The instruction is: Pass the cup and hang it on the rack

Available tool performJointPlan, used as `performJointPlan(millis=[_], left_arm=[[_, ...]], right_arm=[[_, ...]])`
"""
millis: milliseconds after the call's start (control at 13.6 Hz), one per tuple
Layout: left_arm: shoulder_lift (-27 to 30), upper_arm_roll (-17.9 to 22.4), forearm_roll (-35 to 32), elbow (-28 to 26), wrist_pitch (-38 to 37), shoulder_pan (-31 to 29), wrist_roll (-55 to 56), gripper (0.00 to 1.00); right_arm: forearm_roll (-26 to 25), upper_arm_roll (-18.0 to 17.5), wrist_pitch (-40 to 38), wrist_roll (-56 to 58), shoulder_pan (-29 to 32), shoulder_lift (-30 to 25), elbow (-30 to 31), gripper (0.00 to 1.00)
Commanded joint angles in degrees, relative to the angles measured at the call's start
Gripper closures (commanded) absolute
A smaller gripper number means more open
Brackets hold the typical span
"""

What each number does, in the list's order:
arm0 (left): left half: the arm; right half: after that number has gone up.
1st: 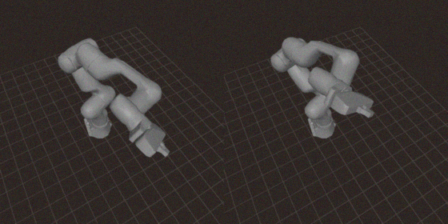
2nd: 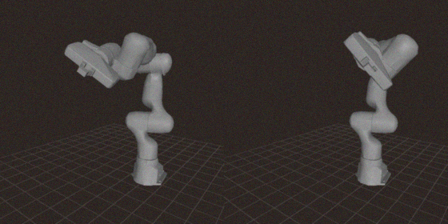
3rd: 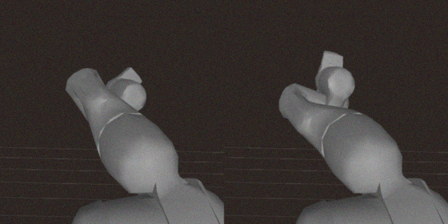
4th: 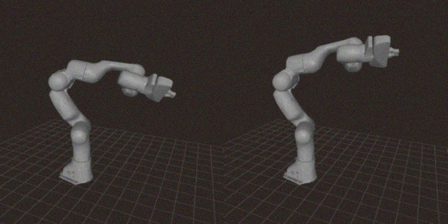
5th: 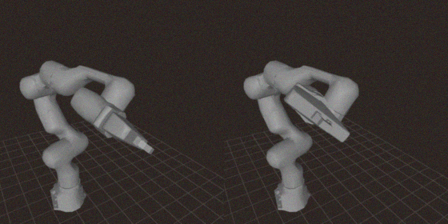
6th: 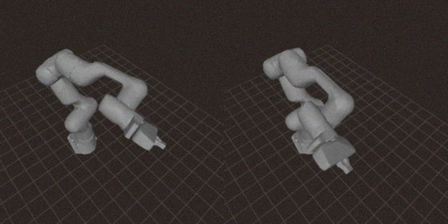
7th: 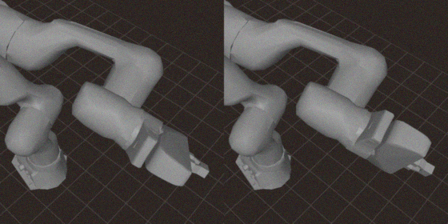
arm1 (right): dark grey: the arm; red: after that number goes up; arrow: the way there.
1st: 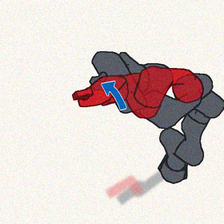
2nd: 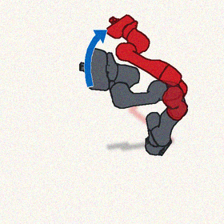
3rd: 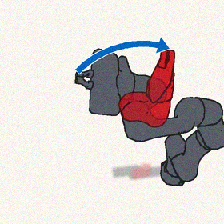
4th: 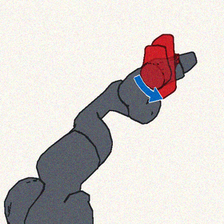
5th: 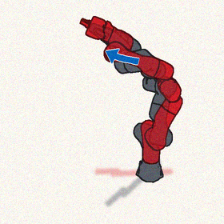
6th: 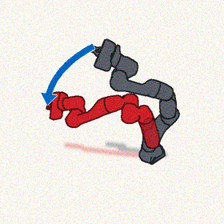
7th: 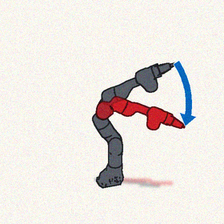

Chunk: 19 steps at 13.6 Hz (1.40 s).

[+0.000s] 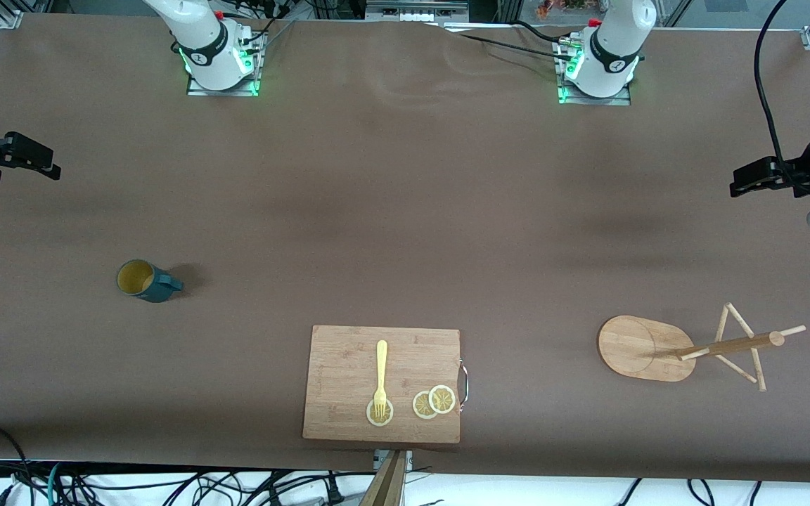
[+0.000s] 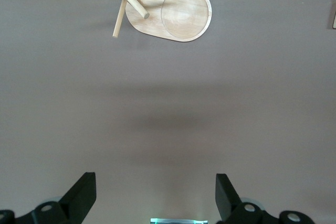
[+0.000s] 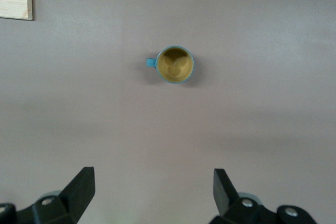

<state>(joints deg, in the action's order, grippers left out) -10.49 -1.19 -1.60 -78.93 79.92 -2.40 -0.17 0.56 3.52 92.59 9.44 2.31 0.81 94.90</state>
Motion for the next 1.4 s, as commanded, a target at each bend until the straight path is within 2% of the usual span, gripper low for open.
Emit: performJointPlan(millis=[0, 220, 808, 955, 1102, 1323], left_arm=[[-1.03, 0.04, -1.3, 1.94, -0.38, 0.21, 0.44, 0.0], [-1.03, 0.04, -1.3, 1.94, -0.29, 0.21, 0.44, 0.0], [-1.03, -0.04, -1.21, 1.94, -0.29, 0.21, 0.52, 0.0], [-1.03, -0.04, -1.21, 1.94, -0.29, 0.29, 0.53, 0.0], [-1.03, 0.05, -1.21, 1.94, -0.29, 0.29, 0.53, 0.0], [-1.03, 0.05, -1.21, 1.94, -0.38, 0.29, 0.53, 0.0]], right_arm=[[-0.65, -0.44, -0.92, -0.03, 0.24, 0.51, -1.38, 0.0], [-0.65, -0.36, -1.18, 0.05, 0.24, 2.08, -5.06, 0.0], [-0.48, 0.43, -1.18, -0.82, 1.64, 5.07, -4.99, 0.0], [-0.39, 0.44, -0.4, -5.98, 1.56, 5.43, -4.99, 0.01], [-0.83, 0.17, 0.39, -15.97, 1.03, 6.39, -4.99, 0.01], [-1.35, 0.26, 6.0, -17.88, 1.12, 11.48, -4.72, 0.01]])
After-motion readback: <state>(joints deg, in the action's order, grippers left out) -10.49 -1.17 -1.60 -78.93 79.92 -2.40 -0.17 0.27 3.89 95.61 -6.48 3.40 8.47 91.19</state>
